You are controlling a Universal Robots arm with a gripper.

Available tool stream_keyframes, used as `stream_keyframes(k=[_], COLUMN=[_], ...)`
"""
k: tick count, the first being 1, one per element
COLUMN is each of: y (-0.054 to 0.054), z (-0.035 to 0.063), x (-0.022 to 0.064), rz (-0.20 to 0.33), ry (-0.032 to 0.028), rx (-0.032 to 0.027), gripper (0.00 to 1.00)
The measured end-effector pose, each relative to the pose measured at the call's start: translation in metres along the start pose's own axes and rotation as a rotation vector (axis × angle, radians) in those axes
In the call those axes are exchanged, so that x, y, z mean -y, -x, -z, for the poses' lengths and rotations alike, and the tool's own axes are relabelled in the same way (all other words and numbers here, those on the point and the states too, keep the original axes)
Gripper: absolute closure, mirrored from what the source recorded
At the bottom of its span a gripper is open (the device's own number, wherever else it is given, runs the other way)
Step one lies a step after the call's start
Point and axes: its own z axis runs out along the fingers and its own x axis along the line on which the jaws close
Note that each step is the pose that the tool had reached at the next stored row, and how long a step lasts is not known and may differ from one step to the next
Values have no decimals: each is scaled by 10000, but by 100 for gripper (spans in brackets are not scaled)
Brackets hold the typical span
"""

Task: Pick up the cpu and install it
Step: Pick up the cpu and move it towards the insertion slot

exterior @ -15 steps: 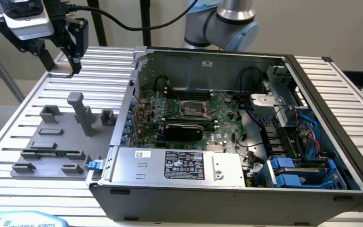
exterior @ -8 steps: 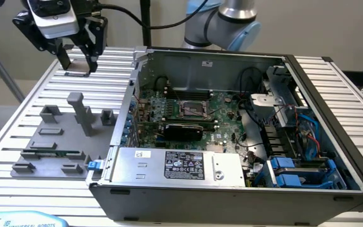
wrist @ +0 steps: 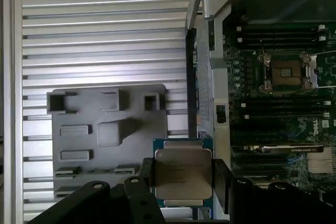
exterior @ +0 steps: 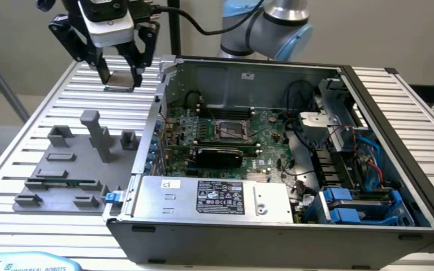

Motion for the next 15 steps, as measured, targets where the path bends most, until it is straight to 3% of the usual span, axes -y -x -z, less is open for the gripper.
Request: stream_keyframes(k=[7,15], y=[317,672], z=[-7,-56], x=[-45,-186], rz=[0,0], ry=[0,0], rx=[1,0], gripper=[45,45])
